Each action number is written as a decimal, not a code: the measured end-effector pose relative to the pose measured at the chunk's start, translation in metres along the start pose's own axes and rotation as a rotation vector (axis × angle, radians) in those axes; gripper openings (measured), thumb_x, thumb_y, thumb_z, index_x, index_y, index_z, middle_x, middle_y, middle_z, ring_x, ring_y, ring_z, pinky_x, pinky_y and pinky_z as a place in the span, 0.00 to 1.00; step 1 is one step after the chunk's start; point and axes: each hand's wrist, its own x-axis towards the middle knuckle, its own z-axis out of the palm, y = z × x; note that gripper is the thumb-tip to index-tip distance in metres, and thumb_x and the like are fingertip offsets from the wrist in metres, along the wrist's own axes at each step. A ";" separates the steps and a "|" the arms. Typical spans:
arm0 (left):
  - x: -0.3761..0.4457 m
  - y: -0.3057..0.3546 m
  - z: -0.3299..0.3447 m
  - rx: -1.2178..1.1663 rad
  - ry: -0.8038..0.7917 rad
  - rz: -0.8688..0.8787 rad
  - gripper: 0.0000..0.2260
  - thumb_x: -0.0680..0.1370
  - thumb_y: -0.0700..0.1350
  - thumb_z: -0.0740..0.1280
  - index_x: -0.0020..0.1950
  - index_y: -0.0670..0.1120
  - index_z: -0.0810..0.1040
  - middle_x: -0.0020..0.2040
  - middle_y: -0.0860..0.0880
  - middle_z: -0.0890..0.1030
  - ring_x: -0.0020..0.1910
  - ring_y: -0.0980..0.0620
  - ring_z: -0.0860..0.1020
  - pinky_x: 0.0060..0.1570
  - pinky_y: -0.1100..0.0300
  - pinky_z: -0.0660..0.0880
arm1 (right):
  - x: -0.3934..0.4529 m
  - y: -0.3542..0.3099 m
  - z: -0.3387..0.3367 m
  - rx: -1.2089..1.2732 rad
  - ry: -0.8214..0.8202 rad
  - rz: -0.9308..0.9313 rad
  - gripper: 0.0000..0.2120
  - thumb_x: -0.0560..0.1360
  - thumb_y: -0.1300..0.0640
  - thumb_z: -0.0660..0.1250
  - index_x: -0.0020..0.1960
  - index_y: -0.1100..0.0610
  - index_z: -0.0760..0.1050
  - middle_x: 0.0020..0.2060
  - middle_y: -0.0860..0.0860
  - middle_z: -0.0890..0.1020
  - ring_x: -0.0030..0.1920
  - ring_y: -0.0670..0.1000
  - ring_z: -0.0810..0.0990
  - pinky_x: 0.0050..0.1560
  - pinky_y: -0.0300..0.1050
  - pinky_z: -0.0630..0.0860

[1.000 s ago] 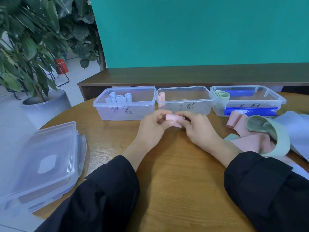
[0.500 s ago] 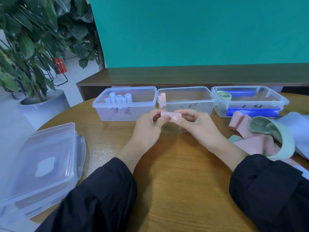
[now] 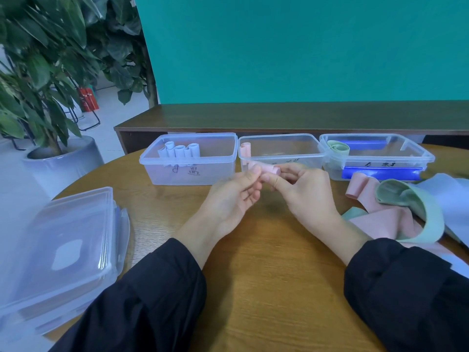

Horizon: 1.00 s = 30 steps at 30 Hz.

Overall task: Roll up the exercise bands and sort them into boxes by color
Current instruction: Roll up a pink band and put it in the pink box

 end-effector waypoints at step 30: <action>-0.012 0.010 0.003 0.428 0.134 0.418 0.12 0.67 0.34 0.81 0.35 0.50 0.85 0.43 0.45 0.87 0.44 0.48 0.85 0.56 0.50 0.80 | 0.017 -0.019 -0.023 0.373 -0.288 0.094 0.11 0.68 0.55 0.77 0.50 0.55 0.84 0.41 0.53 0.84 0.39 0.52 0.81 0.44 0.43 0.80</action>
